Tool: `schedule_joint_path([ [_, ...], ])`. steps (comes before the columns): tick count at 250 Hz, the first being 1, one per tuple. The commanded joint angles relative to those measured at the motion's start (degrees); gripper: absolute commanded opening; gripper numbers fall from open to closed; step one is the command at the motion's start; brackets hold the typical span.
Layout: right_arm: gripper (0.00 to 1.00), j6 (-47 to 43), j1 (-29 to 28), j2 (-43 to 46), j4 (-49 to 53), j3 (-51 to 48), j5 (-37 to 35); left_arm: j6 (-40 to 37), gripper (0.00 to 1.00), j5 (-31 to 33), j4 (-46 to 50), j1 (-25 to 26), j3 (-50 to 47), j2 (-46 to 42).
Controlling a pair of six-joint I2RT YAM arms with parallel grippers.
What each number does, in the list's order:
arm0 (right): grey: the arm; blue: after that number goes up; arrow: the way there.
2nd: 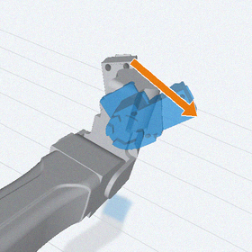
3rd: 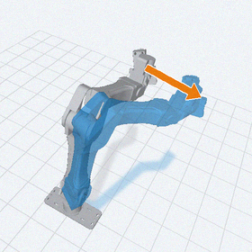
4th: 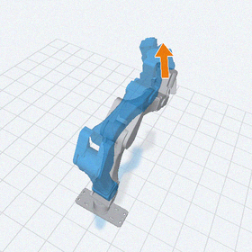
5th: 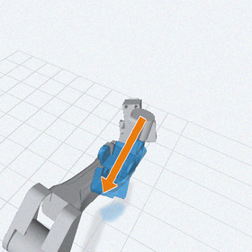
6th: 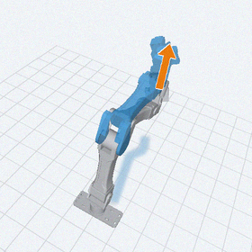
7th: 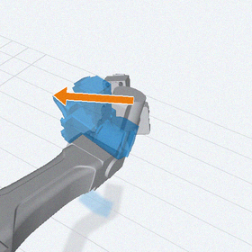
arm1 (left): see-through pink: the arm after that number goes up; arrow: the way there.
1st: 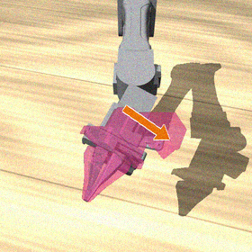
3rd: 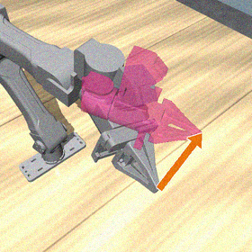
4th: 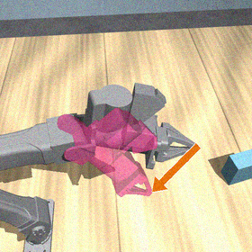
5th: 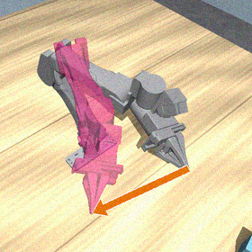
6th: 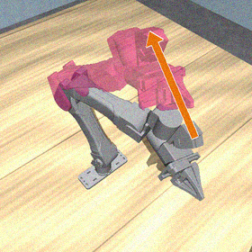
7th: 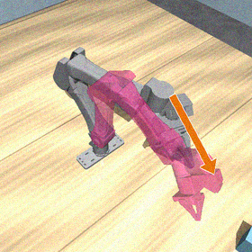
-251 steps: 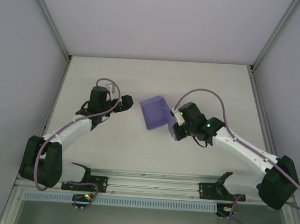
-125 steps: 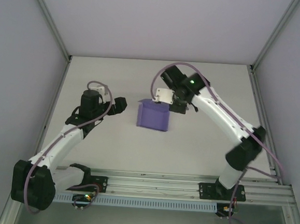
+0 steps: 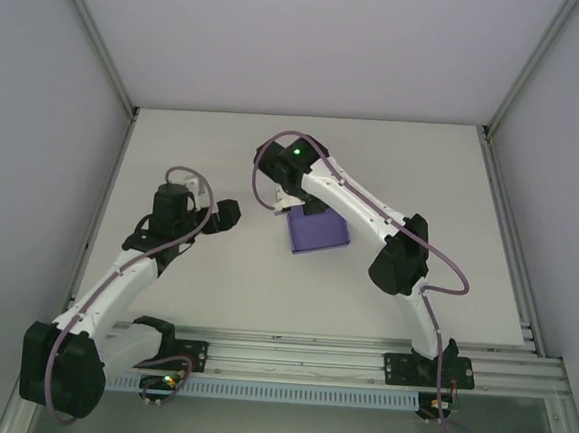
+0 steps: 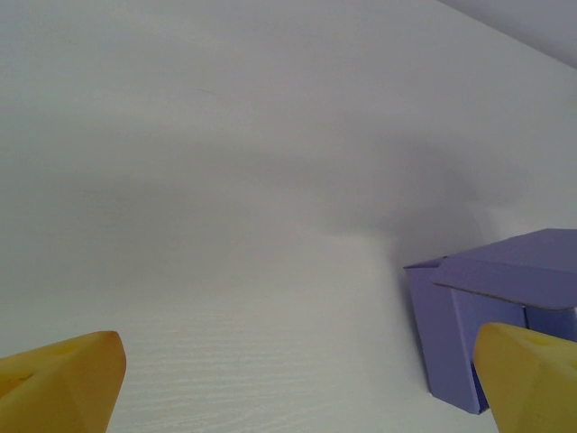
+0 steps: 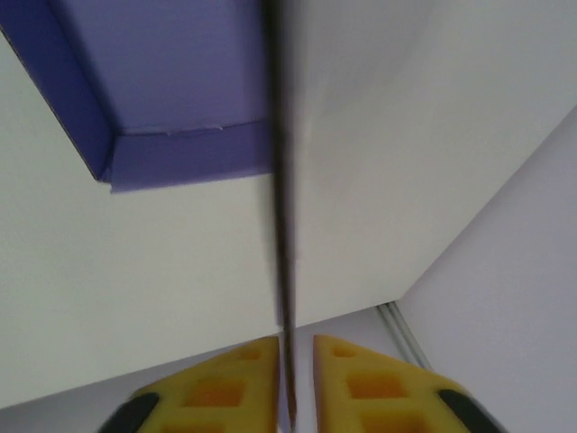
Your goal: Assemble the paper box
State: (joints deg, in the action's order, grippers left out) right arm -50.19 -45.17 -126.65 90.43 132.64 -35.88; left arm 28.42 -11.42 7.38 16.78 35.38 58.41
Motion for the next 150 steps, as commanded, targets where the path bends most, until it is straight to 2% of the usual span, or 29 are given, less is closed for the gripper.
schedule_joint_path([
  [1,0.4,-0.08,0.87,-0.69,7.86,2.54,-3.28,-2.95,1.0,-3.53,-0.87,0.22,1.14,1.3],
  [11,0.57,-0.11,1.18,-0.43,7.21,3.18,-3.4,-3.62,1.0,-3.95,-1.09,0.55,1.44,1.83],
  [29,0.71,-0.49,2.09,0.92,5.51,3.77,-2.78,-4.7,1.0,-2.68,-1.14,1.82,2.2,2.93],
  [34,0.79,-0.67,2.49,1.57,4.86,3.77,-2.11,-5.35,1.0,-2.35,-1.04,2.25,2.47,3.31],
  [41,0.97,-0.85,3.06,2.5,4.14,3.75,-0.6,-6.99,1.0,-2.37,-1.06,3.15,2.9,4.1],
  [44,1.0,-0.87,3.4,2.93,3.8,3.73,0.24,-7.75,1.0,-2.45,-1.07,3.55,3.05,4.34],
  [70,1.0,-0.96,8.18,8.04,-1.49,0.28,11.22,-12.87,1.0,-2.57,-1.69,6.81,4.72,6.82],
  [95,1.0,-1.13,14.17,17.55,-14.39,-12.64,21.09,-16.62,1.0,-3.1,-2.71,9.34,6.55,9.32],
  [123,1.0,-0.26,19.64,31.88,-37.71,-32.82,32.41,-20.29,1.0,-4.84,-2.65,10.11,9.24,12.18],
  [150,1.0,3.72,24.41,46.12,-65.31,-55.46,43.29,-23.46,1.0,-4.89,-2.19,10.7,12.47,15.52],
])
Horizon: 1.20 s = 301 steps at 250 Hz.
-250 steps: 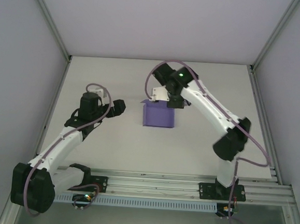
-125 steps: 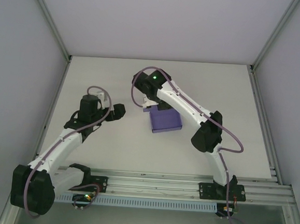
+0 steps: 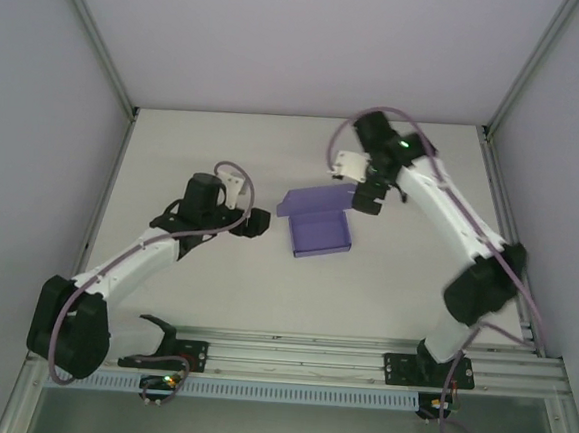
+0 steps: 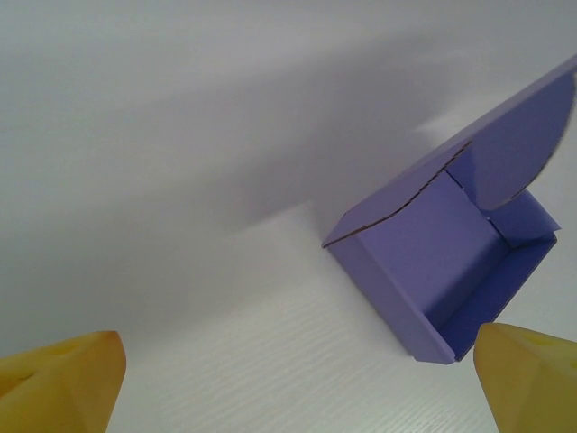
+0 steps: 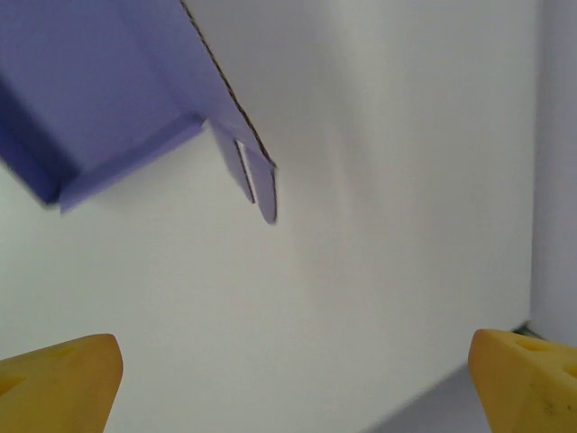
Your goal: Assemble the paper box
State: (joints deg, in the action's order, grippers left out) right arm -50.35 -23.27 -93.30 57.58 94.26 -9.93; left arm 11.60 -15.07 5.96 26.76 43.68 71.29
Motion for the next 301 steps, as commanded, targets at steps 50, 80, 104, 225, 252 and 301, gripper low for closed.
schedule_joint_path([
  [50,1.0,31.33,14.93,19.94,-44.65,-30.63,33.14,-16.23,0.99,-3.56,3.45,5.1,10.8,10.19],
  [80,1.0,26.95,19.08,16.01,-42.52,-30.91,43.78,-18.63,0.9,-4.41,4.82,6.43,14.11,14.04],
  [104,1.0,17.62,20.34,14.02,-41.72,-33.27,50.71,-18.79,0.75,-4.69,5.3,6.37,16.57,16.73],
  [225,0.77,5.66,20.02,-1.37,-18.88,-18.51,53.97,-22.57,0.0,-5.93,8.3,6.3,22.01,21.96],
  [252,0.73,2.2,18.93,-3.61,-14.77,-15.92,53.23,-24.6,0.0,-7.4,8.94,6.37,22.33,21.97],
  [301,0.69,0.98,17.5,-8.67,-10.83,-10.71,48.64,-28.33,0.0,-8.92,11.57,6.3,23.24,21.54],
])
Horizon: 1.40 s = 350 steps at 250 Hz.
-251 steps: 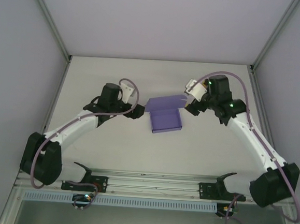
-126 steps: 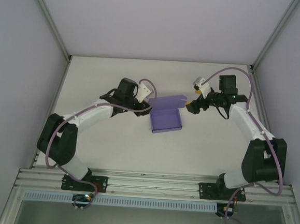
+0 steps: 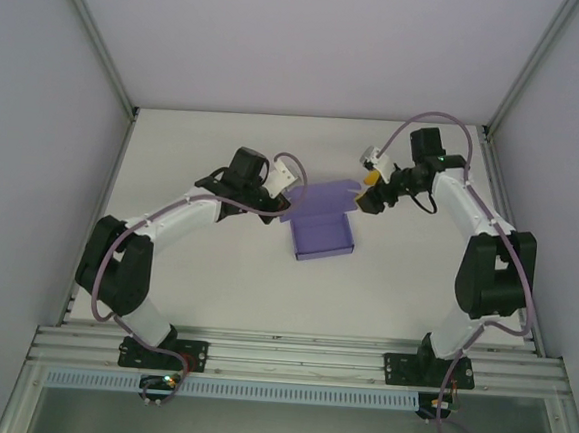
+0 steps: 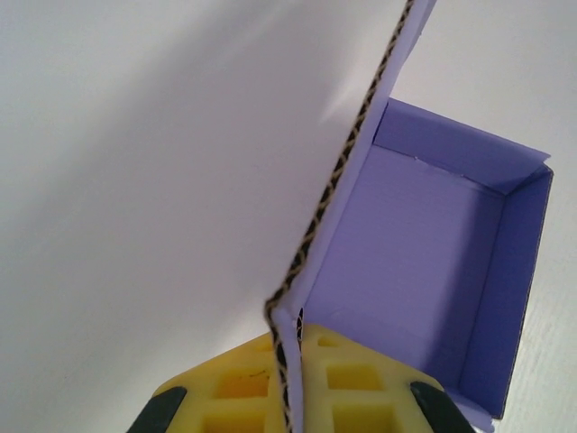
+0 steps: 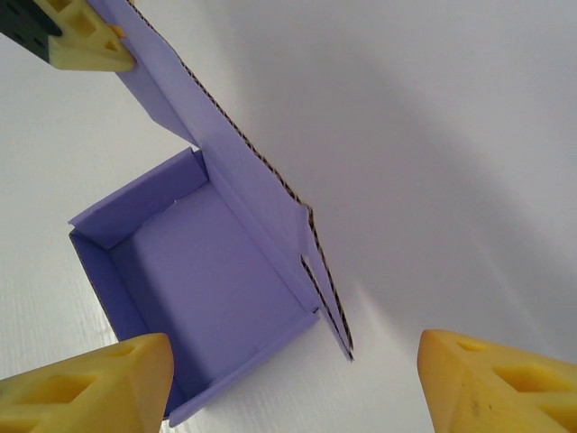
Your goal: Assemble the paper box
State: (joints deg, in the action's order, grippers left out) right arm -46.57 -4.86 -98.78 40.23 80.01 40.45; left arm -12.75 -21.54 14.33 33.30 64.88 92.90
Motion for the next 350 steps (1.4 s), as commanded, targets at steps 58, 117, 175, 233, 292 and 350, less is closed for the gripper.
schedule_joint_path([
  [58,0.45,-2.75,-3.12,-7.0,9.47,5.23,-4.12,-5.26,0.0,-2.55,3.07,-0.34,2.15,-0.04],
  [117,0.0,-0.71,-3.66,-9.29,14.85,9.21,-7.14,-5.4,0.0,-1.51,2.87,-1.08,1.88,-0.08],
  [175,0.0,24.88,-7.47,-1.32,-3.21,3.56,-15.21,9.68,0.0,13.68,-2.18,0.02,3.53,0.08],
  [233,0.0,56.72,-15.33,3.94,-22.62,-2.79,-29.65,30.8,0.0,28.9,-9.34,2.9,2.33,0.08],
  [292,0.0,79.81,-21.21,1.84,-32.63,-5.38,-44.17,40.91,0.0,39.9,-14.28,5.81,0.79,0.69],
  [350,0.0,84.83,-24.86,-1.17,-37.1,-5.51,-47.17,45.04,0.0,41.75,-16.68,5.85,-1.16,2.66],
])
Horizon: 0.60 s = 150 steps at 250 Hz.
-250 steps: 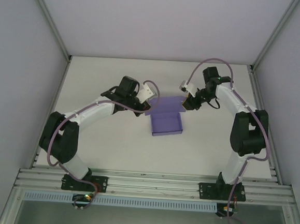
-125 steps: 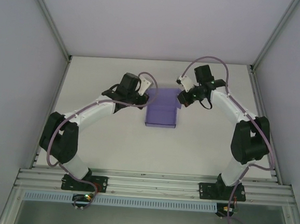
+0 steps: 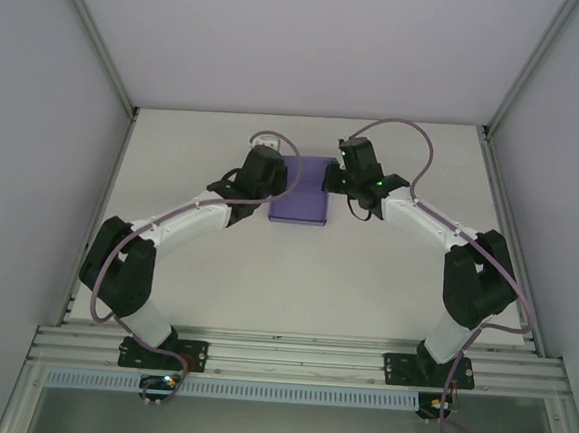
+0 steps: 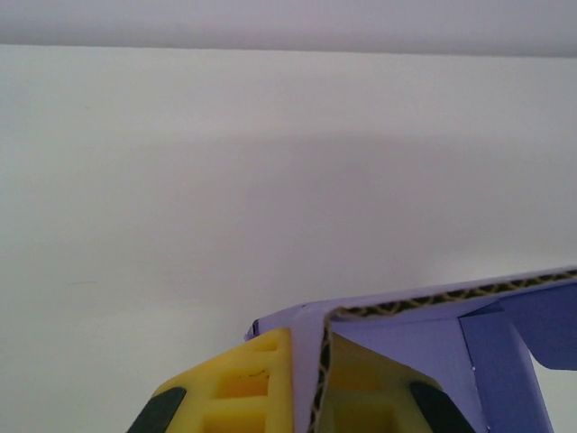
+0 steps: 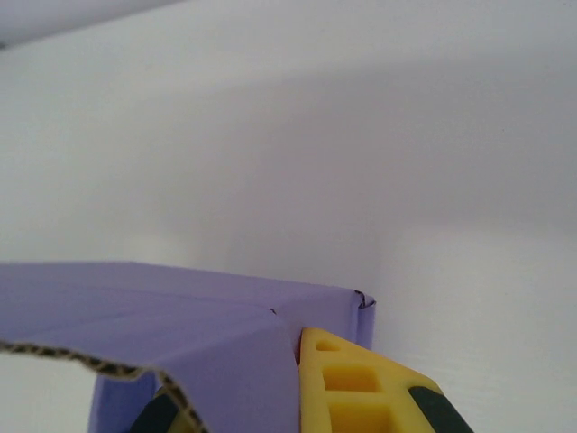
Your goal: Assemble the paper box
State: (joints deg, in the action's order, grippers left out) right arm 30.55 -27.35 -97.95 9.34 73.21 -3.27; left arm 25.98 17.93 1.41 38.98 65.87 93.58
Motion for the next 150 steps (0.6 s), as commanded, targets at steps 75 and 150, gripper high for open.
schedule_joint_path([
  [75,0.0,4.6,-4.59,-5.41,-8.96,0.71,-7.29,8.15,0.0,1.68,-7.15,0.0,-4.11,4.46],
  [150,0.0,1.01,-7.33,-4.07,-14.58,-7.87,-12.27,8.87,0.0,-2.83,-17.0,0.24,-14.13,2.37],
])
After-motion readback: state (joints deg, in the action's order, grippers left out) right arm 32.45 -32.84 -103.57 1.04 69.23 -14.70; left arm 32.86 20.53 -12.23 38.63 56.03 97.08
